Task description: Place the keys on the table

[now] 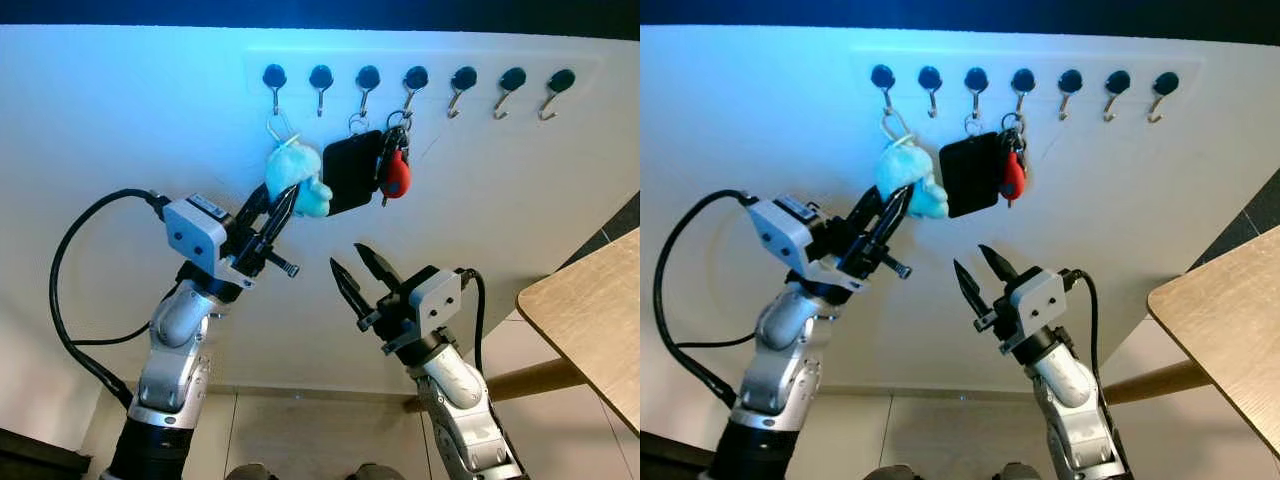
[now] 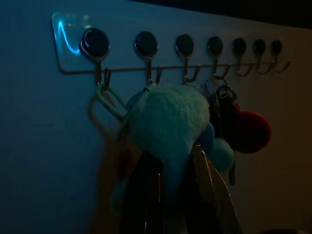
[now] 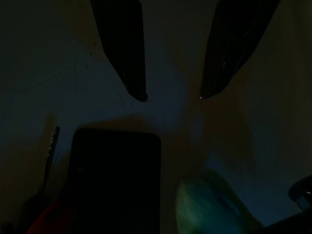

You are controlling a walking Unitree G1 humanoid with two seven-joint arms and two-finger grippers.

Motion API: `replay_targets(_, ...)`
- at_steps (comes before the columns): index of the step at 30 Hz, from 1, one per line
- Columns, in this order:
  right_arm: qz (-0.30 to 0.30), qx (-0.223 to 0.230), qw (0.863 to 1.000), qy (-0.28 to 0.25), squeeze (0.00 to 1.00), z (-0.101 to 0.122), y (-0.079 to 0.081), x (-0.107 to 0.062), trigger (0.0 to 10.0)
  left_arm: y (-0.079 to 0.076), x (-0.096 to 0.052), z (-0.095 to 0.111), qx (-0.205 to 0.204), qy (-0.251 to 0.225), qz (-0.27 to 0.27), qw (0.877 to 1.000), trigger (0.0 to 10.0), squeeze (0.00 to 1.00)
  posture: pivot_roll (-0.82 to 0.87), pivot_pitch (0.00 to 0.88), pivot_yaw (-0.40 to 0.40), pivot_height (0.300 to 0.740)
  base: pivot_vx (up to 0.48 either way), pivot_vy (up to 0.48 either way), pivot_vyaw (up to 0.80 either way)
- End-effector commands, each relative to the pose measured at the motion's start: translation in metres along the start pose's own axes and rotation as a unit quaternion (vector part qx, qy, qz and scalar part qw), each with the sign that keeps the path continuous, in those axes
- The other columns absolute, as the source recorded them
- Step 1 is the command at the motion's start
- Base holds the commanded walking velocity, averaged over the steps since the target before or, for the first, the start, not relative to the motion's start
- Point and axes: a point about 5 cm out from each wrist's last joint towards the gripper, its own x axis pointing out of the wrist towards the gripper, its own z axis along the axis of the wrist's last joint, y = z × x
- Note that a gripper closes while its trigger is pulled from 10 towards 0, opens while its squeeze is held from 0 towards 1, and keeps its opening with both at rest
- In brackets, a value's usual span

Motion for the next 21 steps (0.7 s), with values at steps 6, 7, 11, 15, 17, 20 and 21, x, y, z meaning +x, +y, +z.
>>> replay_targets(6, 0.003, 0.002, 1.000, -0.001, 0.00, 0.001, 0.002, 0.002, 10.0, 0.021, 0.015, 0.017, 0.024, -0.040, 0.017, 0.999, 0.0, 0.00, 0.04, 0.088, 0.005, 0.740, 0.000, 0.000, 0.00)
replay_targets(7, 0.003, 0.001, 1.000, -0.001, 0.00, 0.001, 0.002, 0.002, 10.0, 0.025, 0.018, 0.020, 0.024, -0.046, 0.021, 0.998, 0.0, 0.00, 0.04, 0.088, 0.005, 0.740, 0.000, 0.000, 0.00)
replay_targets(11, 0.003, 0.001, 1.000, -0.001, 0.00, 0.001, 0.002, 0.003, 10.0, 0.031, 0.024, 0.025, 0.027, -0.060, 0.026, 0.998, 0.0, 0.00, 0.03, 0.087, 0.008, 0.740, 0.000, 0.000, 0.00)
replay_targets(15, 0.003, 0.000, 1.000, -0.003, 0.00, 0.002, 0.002, 0.003, 10.0, 0.037, 0.030, 0.032, 0.027, -0.079, 0.029, 0.996, 0.0, 0.00, 0.03, 0.083, 0.012, 0.740, 0.000, 0.000, 0.00)
replay_targets(17, 0.002, 0.000, 1.000, -0.003, 0.00, 0.002, 0.002, 0.003, 10.0, 0.037, 0.031, 0.033, 0.027, -0.081, 0.029, 0.996, 0.0, 0.00, 0.03, 0.083, 0.012, 0.740, 0.000, 0.000, 0.00)
replay_targets(20, 0.002, -0.001, 1.000, -0.002, 0.00, 0.001, 0.002, 0.002, 10.0, 0.040, 0.031, 0.036, 0.022, -0.086, 0.033, 0.995, 0.0, 0.00, 0.03, 0.077, 0.013, 0.740, 0.000, 0.000, 0.00)
replay_targets(21, 0.003, -0.001, 1.000, -0.002, 0.00, 0.001, 0.002, 0.002, 10.0, 0.042, 0.030, 0.038, 0.019, -0.088, 0.034, 0.995, 0.0, 0.00, 0.03, 0.075, 0.012, 0.740, 0.000, 0.000, 0.00)
